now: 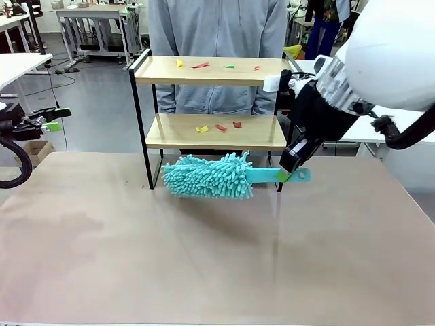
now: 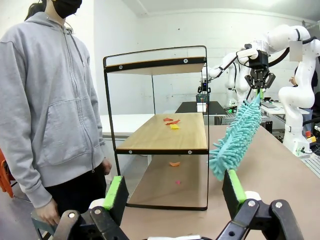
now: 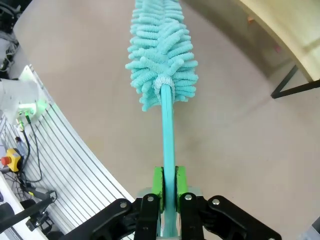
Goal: Clean the shelf.
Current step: Clean the specific section of the Shelf indicated by the human with the Duster.
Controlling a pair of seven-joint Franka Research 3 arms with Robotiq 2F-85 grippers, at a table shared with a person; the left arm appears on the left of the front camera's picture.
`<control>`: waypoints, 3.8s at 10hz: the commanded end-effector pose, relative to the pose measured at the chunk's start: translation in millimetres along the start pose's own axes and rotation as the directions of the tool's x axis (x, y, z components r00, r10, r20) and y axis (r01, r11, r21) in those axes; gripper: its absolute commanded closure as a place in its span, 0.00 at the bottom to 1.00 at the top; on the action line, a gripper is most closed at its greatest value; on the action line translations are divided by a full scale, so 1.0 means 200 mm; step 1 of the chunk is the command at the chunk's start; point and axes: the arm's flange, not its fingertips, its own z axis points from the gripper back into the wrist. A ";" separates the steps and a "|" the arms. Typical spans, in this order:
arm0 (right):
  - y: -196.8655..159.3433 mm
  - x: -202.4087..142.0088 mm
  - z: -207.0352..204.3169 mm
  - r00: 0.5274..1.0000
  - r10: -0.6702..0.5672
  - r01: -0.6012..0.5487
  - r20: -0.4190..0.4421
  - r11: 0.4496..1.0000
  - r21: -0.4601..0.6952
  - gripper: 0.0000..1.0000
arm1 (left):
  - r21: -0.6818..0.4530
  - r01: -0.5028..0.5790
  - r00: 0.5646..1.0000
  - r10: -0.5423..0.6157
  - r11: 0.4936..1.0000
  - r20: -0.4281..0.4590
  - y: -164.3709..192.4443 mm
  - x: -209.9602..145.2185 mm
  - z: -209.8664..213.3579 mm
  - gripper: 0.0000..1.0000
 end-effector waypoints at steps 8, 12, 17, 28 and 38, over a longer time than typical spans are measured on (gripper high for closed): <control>0.33 0.20 -0.22 0.972 -0.227 0.233 0.065 0.967 -0.107 0.87 | -0.001 0.004 1.000 -0.004 1.000 0.000 0.00 0.02 -0.01 0.00; 0.54 0.40 -0.47 0.898 -0.391 0.428 0.201 0.881 -0.200 0.87 | -0.001 0.004 1.000 -0.004 1.000 0.000 0.00 0.02 -0.01 0.00; 0.56 0.66 -0.71 0.829 -0.479 0.548 0.289 0.800 -0.245 0.87 | -0.001 0.004 1.000 -0.004 1.000 0.000 0.00 0.02 -0.01 0.00; 0.65 0.77 -0.88 0.763 -0.536 0.635 0.361 0.728 -0.260 0.87 | -0.001 0.004 1.000 -0.004 1.000 0.000 0.00 0.02 -0.01 0.00; 0.79 1.00 -1.20 0.696 -0.571 0.699 0.436 0.677 -0.229 0.87 | -0.001 0.004 1.000 -0.004 1.000 0.000 0.00 0.02 -0.01 0.00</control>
